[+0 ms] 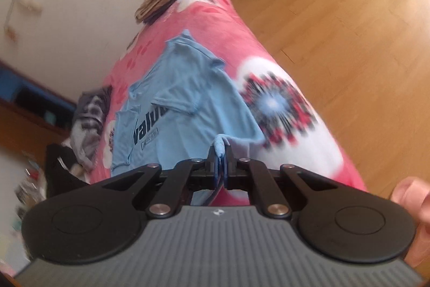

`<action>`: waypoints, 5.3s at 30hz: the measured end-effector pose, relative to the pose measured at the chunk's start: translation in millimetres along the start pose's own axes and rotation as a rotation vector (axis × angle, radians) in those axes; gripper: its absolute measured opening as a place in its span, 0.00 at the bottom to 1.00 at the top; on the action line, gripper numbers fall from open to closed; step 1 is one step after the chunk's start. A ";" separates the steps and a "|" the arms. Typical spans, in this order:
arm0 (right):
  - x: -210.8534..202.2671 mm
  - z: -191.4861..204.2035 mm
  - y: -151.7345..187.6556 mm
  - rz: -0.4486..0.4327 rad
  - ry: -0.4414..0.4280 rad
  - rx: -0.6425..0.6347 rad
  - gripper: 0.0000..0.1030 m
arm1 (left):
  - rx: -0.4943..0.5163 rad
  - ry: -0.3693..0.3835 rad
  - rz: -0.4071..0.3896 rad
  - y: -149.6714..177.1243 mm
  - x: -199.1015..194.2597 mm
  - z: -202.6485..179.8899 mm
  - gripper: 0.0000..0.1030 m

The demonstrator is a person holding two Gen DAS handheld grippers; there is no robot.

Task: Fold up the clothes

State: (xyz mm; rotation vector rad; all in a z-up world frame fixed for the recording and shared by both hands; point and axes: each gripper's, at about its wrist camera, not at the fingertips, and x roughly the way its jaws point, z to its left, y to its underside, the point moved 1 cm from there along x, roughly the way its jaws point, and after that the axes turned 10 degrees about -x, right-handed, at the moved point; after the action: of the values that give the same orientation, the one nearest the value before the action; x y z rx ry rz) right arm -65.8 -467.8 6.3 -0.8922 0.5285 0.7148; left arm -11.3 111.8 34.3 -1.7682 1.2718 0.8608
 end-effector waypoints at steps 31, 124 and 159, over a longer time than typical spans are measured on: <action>185.4 33.9 -188.2 -0.223 -0.039 0.130 0.02 | -0.251 0.117 -0.347 -244.1 104.5 33.0 0.04; 336.9 -10.0 -234.9 -0.110 -0.074 -0.020 0.17 | 0.004 -0.070 -0.543 -283.7 192.6 37.0 0.38; 338.2 8.8 -244.4 -0.236 0.007 -0.109 0.06 | -0.184 -0.101 -0.585 -283.0 196.0 45.9 0.11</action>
State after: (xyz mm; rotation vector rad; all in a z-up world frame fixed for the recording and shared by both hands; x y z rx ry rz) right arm 339.0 -452.1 -94.1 -1.0393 0.3849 0.5297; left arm 309.4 123.1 -98.5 -2.0573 0.5646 0.7243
